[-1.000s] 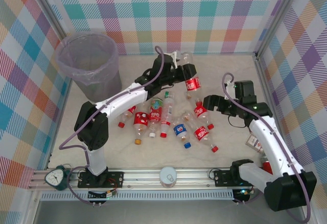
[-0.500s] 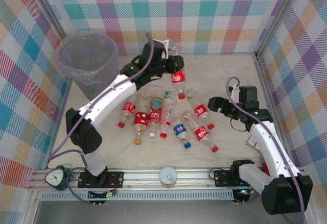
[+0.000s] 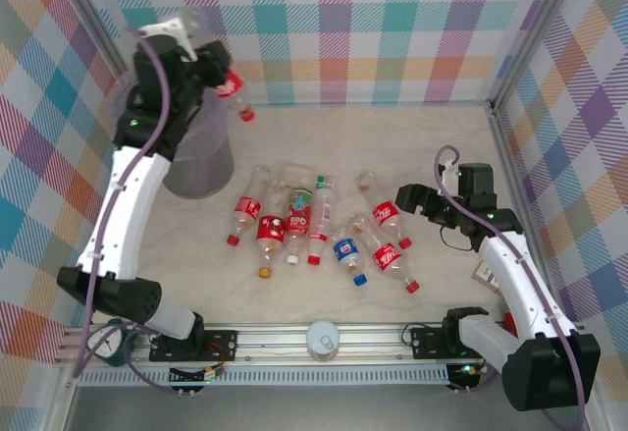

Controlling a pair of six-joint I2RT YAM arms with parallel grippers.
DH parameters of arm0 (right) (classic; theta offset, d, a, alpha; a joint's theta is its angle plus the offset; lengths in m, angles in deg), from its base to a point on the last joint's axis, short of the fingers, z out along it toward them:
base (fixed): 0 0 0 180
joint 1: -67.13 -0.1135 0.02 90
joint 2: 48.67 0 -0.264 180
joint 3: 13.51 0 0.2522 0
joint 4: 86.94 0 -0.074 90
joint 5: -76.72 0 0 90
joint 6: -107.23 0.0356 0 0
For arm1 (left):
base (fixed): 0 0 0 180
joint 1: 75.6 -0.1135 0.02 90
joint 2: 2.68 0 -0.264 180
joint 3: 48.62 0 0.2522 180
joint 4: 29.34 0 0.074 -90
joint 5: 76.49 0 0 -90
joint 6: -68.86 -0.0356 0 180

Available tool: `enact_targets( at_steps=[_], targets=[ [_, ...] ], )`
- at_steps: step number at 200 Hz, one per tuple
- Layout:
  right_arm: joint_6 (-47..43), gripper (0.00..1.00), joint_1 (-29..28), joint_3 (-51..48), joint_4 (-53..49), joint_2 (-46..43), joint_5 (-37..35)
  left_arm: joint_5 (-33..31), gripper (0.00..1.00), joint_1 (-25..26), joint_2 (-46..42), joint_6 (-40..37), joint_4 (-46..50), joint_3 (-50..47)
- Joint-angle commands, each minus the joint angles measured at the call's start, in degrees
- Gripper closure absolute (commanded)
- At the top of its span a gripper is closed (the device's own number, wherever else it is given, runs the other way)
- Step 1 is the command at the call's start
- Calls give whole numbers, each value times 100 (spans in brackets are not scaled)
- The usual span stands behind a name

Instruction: Put the plastic bottles in the bin

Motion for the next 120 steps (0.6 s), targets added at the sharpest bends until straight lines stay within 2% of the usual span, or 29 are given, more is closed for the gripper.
enact_targets(
  at_steps=[1, 25, 47, 88, 120],
  targets=[
    [-26, 11, 9, -5, 23, -63, 156, -331, 88, -488, -383, -244, -270, -116],
    [-25, 11, 9, -11, 28, -32, 203, -368, 100, -1184, -144, -233, 289, 260],
    [-50, 11, 9, 1, -3, -27, 229, -200, 100, -1693, 527, -360, 1199, 994],
    [-113, 11, 9, 14, -155, -106, 140, -311, 100, -1974, 1518, -981, 1945, 1796],
    [-117, 11, 11, -49, -228, -171, 62, -246, 100, -2008, 2294, -1489, 2587, 2452]
  ],
)
